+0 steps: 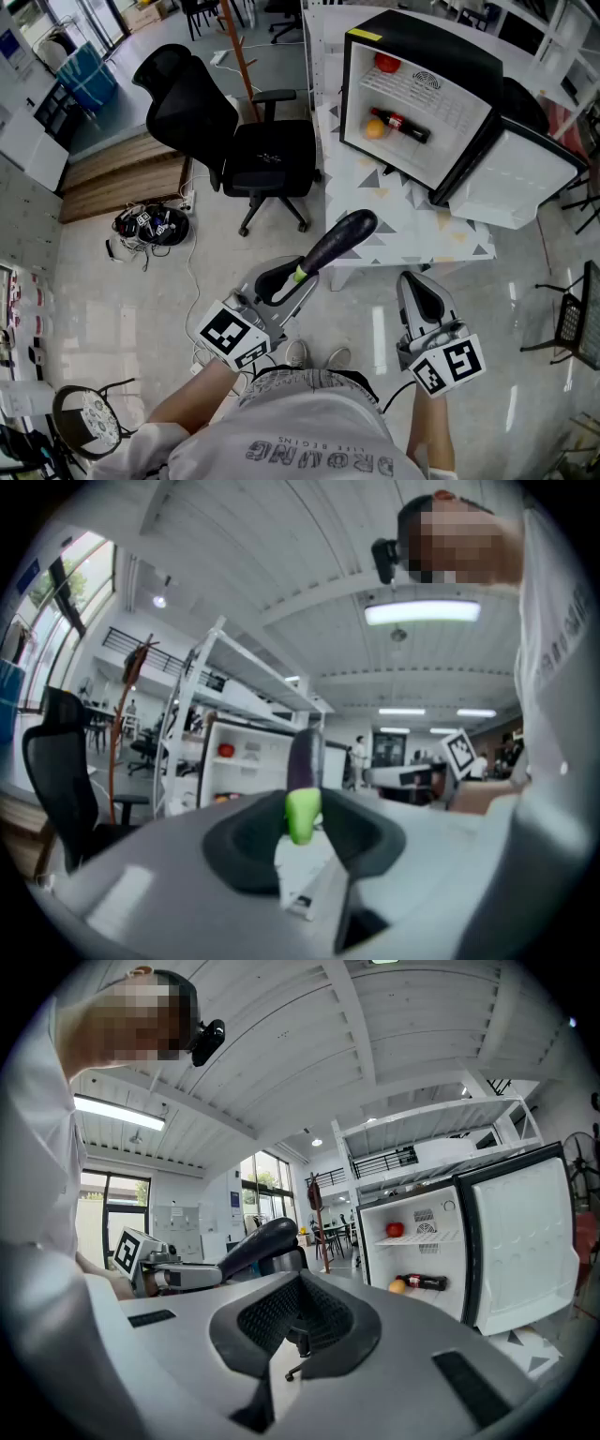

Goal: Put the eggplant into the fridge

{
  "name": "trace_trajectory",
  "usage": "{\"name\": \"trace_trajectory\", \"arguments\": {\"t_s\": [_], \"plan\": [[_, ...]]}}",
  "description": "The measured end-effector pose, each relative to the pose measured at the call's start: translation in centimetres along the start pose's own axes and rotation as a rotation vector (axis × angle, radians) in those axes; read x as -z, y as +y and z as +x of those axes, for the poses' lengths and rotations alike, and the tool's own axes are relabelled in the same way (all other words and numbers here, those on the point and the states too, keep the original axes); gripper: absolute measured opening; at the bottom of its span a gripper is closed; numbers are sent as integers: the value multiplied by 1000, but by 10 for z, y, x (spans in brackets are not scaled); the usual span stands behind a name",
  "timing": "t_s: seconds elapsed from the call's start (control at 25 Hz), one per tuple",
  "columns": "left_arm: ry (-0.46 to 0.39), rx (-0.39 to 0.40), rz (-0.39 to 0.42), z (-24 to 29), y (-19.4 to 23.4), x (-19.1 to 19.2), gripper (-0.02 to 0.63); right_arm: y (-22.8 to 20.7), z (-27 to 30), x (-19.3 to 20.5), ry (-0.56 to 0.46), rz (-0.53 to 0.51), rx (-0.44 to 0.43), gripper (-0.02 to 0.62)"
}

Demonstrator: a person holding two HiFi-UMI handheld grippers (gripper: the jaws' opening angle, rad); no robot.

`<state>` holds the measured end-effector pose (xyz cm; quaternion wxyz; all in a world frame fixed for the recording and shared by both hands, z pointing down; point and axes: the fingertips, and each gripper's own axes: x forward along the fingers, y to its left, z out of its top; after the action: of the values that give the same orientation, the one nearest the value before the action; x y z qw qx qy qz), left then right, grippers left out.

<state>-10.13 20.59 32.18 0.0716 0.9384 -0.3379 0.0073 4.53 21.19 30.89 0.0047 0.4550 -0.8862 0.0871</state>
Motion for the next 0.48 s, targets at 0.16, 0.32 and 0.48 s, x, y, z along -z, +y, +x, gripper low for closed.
{"name": "trace_trajectory", "arguments": {"t_s": [0.16, 0.32, 0.48], "plan": [[-4, -1, 0, 1, 0, -1, 126, -1, 0, -1, 0, 0, -1, 2], [-5, 0, 1, 2, -2, -2, 126, -1, -1, -2, -6, -6, 0, 2], [-4, -3, 3, 2, -5, -3, 126, -1, -4, -5, -22, 12, -4, 2]]}}
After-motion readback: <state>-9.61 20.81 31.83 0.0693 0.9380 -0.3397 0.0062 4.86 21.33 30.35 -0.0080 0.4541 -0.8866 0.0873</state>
